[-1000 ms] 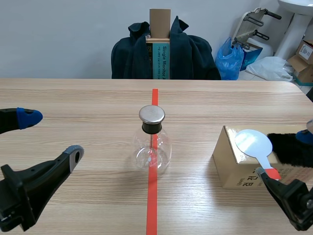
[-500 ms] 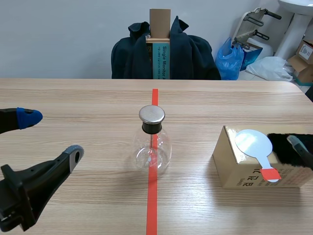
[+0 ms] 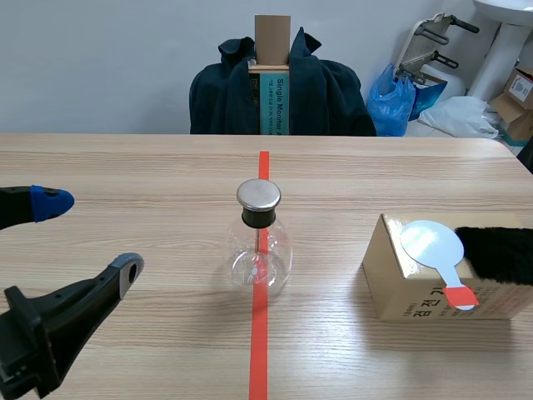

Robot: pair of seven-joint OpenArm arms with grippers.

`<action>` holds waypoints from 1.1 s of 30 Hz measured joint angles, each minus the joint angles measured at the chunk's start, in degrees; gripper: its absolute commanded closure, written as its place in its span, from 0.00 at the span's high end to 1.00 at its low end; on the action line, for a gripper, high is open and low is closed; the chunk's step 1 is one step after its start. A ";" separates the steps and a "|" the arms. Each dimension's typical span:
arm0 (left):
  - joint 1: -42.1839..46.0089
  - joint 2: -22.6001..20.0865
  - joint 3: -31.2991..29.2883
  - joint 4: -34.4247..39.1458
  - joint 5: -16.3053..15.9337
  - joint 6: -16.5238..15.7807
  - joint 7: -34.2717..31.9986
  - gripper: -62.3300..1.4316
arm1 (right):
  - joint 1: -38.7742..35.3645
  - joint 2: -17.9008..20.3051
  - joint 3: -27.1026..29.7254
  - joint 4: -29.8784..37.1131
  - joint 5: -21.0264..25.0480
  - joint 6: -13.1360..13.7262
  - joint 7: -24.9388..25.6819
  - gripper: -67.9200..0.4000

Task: Do the electroscope experiment.
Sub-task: 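Pick up the white charging plate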

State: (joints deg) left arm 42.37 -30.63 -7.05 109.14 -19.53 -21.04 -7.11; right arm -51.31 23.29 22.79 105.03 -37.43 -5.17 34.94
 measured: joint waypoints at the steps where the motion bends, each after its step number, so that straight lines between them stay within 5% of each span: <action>1: 0.00 0.00 0.00 0.00 0.00 0.00 0.02 0.99 | 0.00 -0.74 -0.02 -1.57 -1.03 -1.07 1.51 0.86; 12: 0.00 0.00 0.00 0.00 0.00 0.00 0.02 0.99 | 4.87 -9.09 -3.13 -15.21 -15.91 -16.87 9.11 0.86; 16: 0.00 0.00 0.00 0.00 0.00 0.00 0.04 0.99 | 8.68 -12.79 -4.26 -17.59 -20.70 -18.25 8.70 0.86; 22: 0.00 0.00 0.00 0.00 0.00 0.00 0.04 0.99 | 13.70 -13.92 -9.01 -25.81 -26.64 -24.74 2.01 0.86; 33: 0.00 0.00 0.00 0.00 0.00 0.00 0.02 0.99 | 17.03 -13.92 -16.20 -28.35 -26.23 -23.10 -10.43 0.86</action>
State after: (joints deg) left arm 42.37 -30.63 -7.05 109.14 -19.53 -21.04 -7.09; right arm -34.28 9.37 6.59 76.69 -63.66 -28.27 24.51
